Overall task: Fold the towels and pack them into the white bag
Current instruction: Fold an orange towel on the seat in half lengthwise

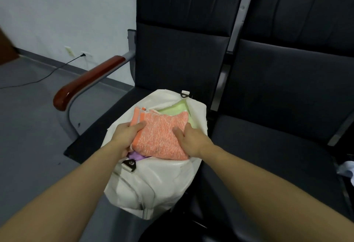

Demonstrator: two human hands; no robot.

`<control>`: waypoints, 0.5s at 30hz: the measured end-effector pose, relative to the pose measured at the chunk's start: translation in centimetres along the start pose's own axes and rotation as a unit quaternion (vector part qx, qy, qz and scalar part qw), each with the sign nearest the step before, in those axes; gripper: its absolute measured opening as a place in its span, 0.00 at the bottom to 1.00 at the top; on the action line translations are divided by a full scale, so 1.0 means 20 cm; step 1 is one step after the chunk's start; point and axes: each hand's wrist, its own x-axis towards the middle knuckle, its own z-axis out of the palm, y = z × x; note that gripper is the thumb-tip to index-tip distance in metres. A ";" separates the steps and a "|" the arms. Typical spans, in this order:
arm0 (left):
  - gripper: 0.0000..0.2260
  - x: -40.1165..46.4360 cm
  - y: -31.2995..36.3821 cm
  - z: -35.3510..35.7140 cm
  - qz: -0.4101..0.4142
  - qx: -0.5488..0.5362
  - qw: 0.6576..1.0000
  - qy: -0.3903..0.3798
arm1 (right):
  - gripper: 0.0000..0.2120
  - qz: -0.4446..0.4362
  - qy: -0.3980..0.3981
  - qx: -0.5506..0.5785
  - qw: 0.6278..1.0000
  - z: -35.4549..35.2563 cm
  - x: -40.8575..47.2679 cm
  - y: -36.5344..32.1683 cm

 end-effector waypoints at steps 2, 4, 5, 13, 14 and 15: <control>0.16 -0.01 0.00 -0.02 0.003 0.042 0.999 -0.006 | 0.35 0.010 -0.012 -0.025 1.000 0.00 -0.01 0.00; 0.17 -0.02 0.01 -0.05 -0.003 0.097 0.995 -0.011 | 0.35 0.030 -0.035 -0.026 0.999 -0.01 -0.02 0.00; 0.18 -0.02 0.03 -0.05 -0.012 0.131 0.991 -0.010 | 0.36 0.039 -0.047 -0.026 0.998 -0.02 -0.02 -0.01; 0.24 -0.07 0.12 -0.07 0.011 0.429 0.903 0.014 | 0.39 0.022 -0.109 0.006 0.994 -0.18 -0.20 -0.11; 0.26 -0.08 0.11 -0.06 0.025 0.462 0.886 0.022 | 0.38 0.011 -0.114 0.021 0.993 -0.20 -0.22 -0.10; 0.27 -0.11 0.11 -0.04 0.038 0.489 0.871 0.036 | 0.34 0.000 -0.110 0.036 0.993 -0.21 -0.26 -0.09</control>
